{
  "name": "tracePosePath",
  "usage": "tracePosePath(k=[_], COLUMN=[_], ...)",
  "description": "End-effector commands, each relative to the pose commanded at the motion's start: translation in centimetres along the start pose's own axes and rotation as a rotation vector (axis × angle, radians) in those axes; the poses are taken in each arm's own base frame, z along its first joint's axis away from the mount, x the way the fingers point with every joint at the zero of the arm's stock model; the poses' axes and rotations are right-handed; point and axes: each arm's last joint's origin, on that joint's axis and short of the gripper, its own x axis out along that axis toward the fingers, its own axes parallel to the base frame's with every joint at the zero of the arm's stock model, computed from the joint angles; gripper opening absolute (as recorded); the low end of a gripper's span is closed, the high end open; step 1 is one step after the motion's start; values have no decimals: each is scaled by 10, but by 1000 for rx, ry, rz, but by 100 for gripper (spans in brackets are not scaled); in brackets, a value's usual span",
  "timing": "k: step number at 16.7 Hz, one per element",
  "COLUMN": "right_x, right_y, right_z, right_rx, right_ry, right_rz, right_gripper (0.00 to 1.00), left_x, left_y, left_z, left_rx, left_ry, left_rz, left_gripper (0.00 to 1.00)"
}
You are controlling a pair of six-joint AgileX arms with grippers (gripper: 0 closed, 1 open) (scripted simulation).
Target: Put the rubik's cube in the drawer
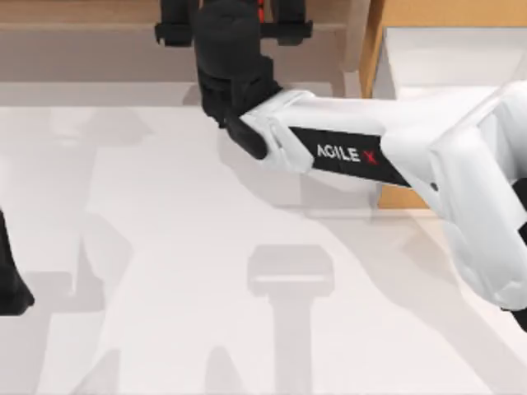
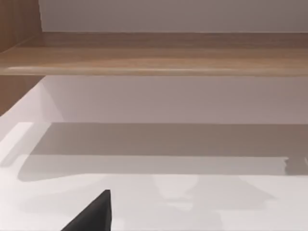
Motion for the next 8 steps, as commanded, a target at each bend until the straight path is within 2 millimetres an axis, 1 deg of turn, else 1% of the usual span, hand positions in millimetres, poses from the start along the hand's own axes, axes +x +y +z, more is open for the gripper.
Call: tracePosePath(k=[8], right_x=[0], right_y=[0], right_z=[0], right_rx=[0], right_ry=[0], right_rz=[0], right_gripper=[17], left_x=[0], left_y=[0], left_z=[0], left_rx=[0], left_ry=[0], left_rz=[0], left_gripper=[100])
